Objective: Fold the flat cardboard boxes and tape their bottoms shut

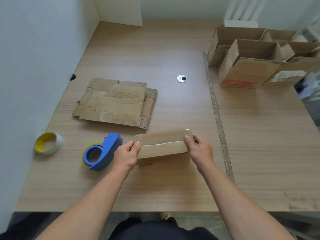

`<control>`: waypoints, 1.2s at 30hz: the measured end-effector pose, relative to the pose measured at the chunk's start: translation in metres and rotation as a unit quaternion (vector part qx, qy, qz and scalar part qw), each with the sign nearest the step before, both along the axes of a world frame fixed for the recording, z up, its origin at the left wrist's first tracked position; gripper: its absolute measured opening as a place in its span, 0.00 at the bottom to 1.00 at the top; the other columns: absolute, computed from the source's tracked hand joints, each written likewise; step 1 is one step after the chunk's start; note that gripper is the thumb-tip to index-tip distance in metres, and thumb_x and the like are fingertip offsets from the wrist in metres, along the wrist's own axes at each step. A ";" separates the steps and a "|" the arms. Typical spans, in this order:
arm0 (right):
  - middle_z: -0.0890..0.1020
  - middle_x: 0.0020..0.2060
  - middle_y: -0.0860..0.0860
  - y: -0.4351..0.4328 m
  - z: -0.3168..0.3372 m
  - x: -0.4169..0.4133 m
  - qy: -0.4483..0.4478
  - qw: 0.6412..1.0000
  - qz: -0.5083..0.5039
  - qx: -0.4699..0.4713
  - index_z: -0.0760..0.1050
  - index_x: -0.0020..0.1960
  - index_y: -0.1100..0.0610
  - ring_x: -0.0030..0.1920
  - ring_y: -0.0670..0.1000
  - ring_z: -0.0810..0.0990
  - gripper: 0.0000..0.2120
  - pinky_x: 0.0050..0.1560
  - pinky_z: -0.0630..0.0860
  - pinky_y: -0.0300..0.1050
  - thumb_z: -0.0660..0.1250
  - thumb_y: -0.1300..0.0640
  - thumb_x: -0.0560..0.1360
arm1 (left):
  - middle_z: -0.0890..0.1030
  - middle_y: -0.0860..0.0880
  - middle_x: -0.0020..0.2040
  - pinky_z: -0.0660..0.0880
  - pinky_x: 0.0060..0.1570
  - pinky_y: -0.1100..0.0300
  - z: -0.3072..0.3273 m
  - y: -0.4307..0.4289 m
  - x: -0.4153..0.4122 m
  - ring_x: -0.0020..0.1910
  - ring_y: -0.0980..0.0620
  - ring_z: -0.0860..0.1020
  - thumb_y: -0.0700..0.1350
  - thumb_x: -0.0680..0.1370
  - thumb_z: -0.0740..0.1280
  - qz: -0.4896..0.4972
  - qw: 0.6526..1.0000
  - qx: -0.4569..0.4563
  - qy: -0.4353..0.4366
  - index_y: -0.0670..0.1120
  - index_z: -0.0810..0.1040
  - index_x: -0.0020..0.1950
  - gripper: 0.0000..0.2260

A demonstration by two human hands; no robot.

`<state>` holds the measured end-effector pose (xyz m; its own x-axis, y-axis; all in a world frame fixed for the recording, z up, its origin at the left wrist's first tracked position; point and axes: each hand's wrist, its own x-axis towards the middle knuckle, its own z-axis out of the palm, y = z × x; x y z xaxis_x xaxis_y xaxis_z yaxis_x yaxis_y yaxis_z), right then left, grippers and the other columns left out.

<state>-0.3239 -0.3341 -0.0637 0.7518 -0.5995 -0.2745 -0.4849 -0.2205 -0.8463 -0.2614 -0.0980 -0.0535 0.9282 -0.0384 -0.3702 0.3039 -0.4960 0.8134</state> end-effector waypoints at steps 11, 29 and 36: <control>0.73 0.70 0.42 -0.022 -0.008 -0.035 -0.024 0.976 0.081 0.202 0.71 0.73 0.50 0.72 0.41 0.69 0.20 0.74 0.63 0.45 0.64 0.54 0.82 | 0.82 0.54 0.44 0.73 0.45 0.58 0.001 -0.009 -0.014 0.45 0.56 0.78 0.53 0.83 0.61 0.082 0.994 -0.071 0.029 0.47 0.83 0.55 0.14; 0.80 0.54 0.46 -0.025 0.024 -0.007 -0.090 0.991 0.091 0.029 0.77 0.64 0.47 0.55 0.45 0.78 0.18 0.55 0.73 0.40 0.71 0.49 0.75 | 0.77 0.57 0.66 0.70 0.63 0.60 0.032 -0.015 -0.018 0.63 0.59 0.74 0.64 0.79 0.59 -0.005 0.998 -0.012 -0.062 0.52 0.71 0.74 0.27; 0.80 0.44 0.51 -0.039 0.039 -0.010 -0.137 0.985 0.068 -0.076 0.83 0.50 0.53 0.46 0.54 0.78 0.21 0.47 0.76 0.48 0.71 0.39 0.67 | 0.82 0.63 0.56 0.77 0.62 0.50 0.040 -0.006 -0.005 0.59 0.59 0.80 0.80 0.64 0.60 -0.051 0.996 -0.041 -0.068 0.63 0.74 0.67 0.37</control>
